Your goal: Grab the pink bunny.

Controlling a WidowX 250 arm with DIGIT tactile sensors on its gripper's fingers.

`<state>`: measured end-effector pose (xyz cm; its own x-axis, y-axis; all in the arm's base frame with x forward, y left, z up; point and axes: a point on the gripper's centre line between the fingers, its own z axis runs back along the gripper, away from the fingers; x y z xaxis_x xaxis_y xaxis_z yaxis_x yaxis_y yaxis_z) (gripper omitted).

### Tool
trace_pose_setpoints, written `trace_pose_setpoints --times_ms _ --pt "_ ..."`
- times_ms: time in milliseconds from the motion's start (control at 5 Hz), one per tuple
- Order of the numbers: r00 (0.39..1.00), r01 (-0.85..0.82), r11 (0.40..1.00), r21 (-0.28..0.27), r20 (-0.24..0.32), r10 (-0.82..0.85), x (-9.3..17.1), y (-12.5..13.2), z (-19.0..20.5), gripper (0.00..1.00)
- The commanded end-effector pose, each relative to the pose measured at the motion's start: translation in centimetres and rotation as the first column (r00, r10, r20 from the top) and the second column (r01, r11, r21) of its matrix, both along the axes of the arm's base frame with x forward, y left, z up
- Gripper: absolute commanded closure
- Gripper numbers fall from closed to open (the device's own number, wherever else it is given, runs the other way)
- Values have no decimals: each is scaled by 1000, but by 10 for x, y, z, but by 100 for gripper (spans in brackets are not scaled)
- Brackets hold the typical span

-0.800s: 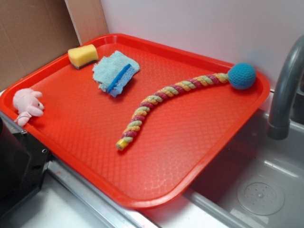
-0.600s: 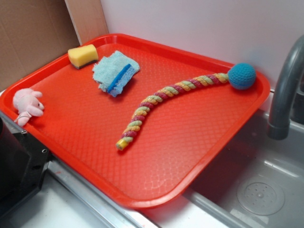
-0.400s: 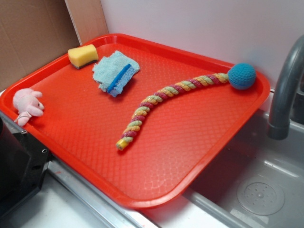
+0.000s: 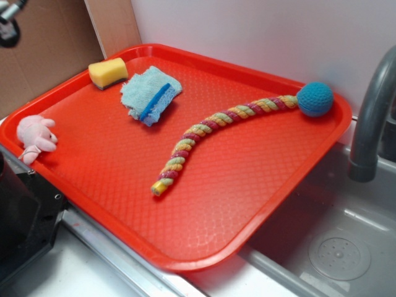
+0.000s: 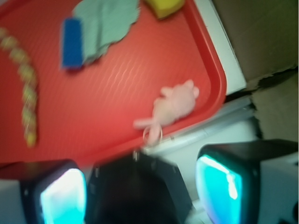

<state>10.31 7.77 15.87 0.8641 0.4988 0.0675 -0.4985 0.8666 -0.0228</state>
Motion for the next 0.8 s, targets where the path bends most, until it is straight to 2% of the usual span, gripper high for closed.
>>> trace_pose_setpoints --times_ms 0,200,400,600 --pt "974 -226 972 56 44 224 12 47 -55 0" --pt "939 -344 933 107 63 339 21 42 -79 0" --pt "828 -556 820 135 4 561 19 39 -94 0" --pt "764 -637 761 122 -27 645 16 43 -103 0"
